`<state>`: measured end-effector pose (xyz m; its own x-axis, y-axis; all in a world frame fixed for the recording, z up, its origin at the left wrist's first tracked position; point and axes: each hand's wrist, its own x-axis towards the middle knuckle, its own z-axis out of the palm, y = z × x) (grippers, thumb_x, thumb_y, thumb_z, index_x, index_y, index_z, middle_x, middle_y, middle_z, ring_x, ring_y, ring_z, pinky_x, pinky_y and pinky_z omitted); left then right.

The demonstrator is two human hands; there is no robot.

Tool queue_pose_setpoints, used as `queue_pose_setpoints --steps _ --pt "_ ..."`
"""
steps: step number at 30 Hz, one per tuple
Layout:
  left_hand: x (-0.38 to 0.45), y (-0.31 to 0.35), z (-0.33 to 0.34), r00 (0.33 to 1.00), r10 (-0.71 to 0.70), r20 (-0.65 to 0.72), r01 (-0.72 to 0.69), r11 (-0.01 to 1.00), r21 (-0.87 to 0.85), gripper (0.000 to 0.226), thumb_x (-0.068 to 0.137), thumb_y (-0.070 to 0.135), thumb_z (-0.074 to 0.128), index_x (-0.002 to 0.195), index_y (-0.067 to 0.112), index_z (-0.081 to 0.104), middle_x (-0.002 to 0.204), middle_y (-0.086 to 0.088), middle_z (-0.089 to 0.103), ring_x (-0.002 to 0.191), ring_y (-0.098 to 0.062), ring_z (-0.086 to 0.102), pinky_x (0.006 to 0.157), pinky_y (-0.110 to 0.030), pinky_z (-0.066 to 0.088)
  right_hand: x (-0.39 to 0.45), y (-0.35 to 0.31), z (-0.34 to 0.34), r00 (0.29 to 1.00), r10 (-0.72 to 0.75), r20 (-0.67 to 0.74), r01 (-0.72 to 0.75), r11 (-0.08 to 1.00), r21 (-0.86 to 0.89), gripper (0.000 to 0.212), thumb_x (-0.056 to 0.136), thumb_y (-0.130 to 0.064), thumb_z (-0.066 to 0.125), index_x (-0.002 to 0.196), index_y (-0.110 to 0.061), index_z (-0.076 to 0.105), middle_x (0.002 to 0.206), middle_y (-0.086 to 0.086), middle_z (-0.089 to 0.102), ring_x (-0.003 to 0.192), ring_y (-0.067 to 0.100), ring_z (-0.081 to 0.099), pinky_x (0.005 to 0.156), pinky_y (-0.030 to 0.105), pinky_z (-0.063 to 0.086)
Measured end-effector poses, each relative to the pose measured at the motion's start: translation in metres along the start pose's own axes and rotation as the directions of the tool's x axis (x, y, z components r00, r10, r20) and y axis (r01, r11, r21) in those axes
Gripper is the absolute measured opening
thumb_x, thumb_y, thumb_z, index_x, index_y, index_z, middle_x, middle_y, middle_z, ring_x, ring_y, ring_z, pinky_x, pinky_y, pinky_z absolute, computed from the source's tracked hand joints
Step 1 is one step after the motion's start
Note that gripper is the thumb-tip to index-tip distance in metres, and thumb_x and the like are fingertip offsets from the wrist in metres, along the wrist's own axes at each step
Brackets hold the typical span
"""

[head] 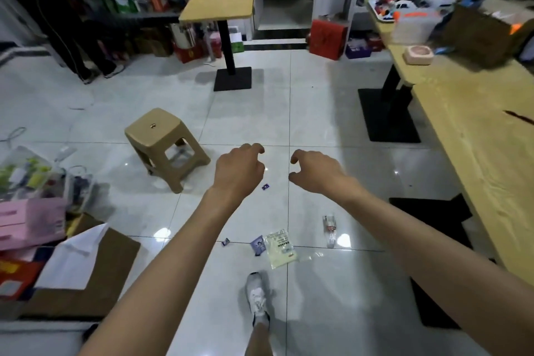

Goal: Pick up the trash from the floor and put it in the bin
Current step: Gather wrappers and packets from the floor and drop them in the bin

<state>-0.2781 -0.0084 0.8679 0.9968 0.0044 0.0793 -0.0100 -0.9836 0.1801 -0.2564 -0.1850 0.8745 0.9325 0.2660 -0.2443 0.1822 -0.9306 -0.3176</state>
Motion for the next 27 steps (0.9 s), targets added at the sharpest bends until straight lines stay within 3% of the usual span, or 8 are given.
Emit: queue_pose_setpoints --steps 10,15,20,27 --pt "0.154 -0.134 0.043 0.998 -0.039 0.052 0.041 0.998 -0.044 0.041 0.09 0.015 0.045 0.129 0.022 0.054 0.119 -0.001 0.063 0.1 -0.024 0.063 0.077 -0.038 0.051 0.204 -0.046 0.003 0.999 0.045 0.028 -0.046 0.999 0.013 0.045 0.089 -0.034 0.057 0.133 -0.025 0.05 0.126 0.002 0.059 0.114 0.023 0.056 0.083 0.031 0.04" --pt "0.222 -0.177 0.114 0.996 -0.042 0.079 0.044 0.999 -0.03 0.041 0.09 0.015 0.045 0.129 0.023 0.054 0.119 0.0 0.063 0.099 -0.023 0.063 0.074 -0.035 0.05 0.3 -0.039 0.051 0.996 0.085 0.04 -0.087 0.995 0.055 0.046 0.087 -0.031 0.058 0.133 -0.026 0.05 0.128 0.0 0.059 0.113 0.023 0.057 0.082 0.03 0.041" --pt "0.273 -0.22 0.252 0.991 -0.054 0.125 0.052 0.998 0.017 0.042 0.091 0.014 0.044 0.13 0.023 0.052 0.114 -0.001 0.063 0.09 -0.024 0.064 0.064 -0.031 0.045 0.384 -0.002 0.151 0.996 0.08 0.037 -0.08 0.997 0.017 0.048 0.088 -0.027 0.057 0.135 -0.025 0.048 0.124 0.001 0.057 0.109 0.023 0.056 0.076 0.028 0.037" --pt "0.315 -0.264 0.52 0.976 -0.07 0.208 0.056 0.996 0.074 0.049 0.09 0.01 0.045 0.136 0.026 0.047 0.118 -0.001 0.059 0.1 -0.023 0.059 0.074 -0.031 0.041 0.463 0.09 0.358 0.996 0.065 0.056 -0.063 0.997 -0.043 0.05 0.087 -0.028 0.059 0.135 -0.027 0.045 0.106 0.0 0.053 0.092 0.021 0.056 0.071 0.027 0.036"
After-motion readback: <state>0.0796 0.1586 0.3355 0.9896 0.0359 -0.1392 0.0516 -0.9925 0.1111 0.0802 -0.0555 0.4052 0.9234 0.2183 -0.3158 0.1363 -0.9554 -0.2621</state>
